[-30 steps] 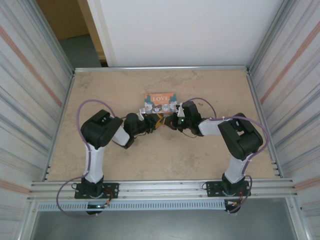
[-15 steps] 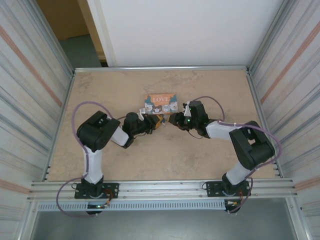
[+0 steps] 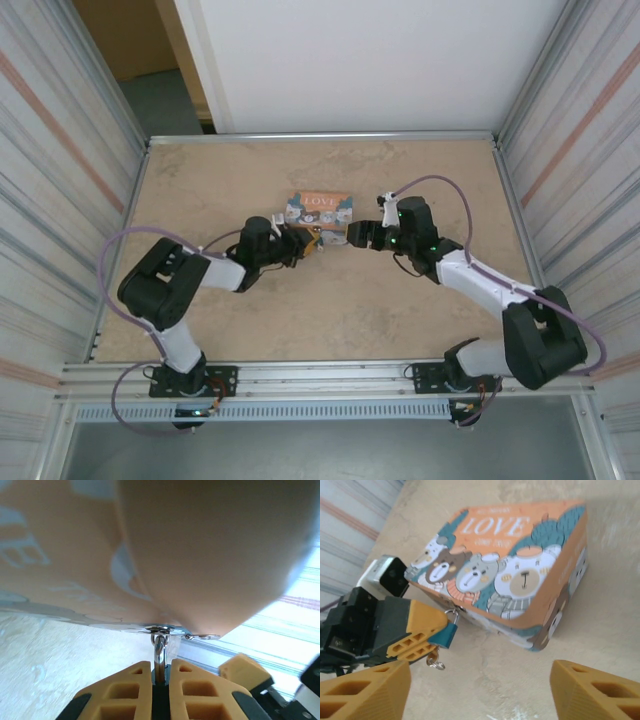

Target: Unlock a padlock with a key

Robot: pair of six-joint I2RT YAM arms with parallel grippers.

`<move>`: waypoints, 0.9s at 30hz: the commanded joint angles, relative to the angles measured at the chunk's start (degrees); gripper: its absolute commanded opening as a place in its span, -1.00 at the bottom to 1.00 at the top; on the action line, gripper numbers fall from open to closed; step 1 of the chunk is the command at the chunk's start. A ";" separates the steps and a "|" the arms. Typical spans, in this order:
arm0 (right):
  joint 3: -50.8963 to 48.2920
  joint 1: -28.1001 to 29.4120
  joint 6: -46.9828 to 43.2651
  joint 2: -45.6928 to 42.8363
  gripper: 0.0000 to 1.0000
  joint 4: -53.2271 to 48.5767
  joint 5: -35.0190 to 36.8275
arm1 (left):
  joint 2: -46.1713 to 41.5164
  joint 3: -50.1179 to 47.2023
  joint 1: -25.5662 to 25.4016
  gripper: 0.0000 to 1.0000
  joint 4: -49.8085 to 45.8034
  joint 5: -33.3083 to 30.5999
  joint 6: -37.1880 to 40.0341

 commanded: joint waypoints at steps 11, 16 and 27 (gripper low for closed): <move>-3.04 1.17 -24.28 -12.73 0.69 -0.64 1.07 | -10.44 2.73 0.80 -1.00 -23.28 -0.20 1.33; -6.05 2.66 -35.00 -15.64 0.67 1.81 -1.23 | -12.79 5.87 0.71 -1.00 -34.86 -1.35 0.75; -5.63 16.67 -58.18 -12.48 0.69 -4.15 14.02 | -12.05 12.05 -1.14 -1.00 -46.60 0.03 -3.99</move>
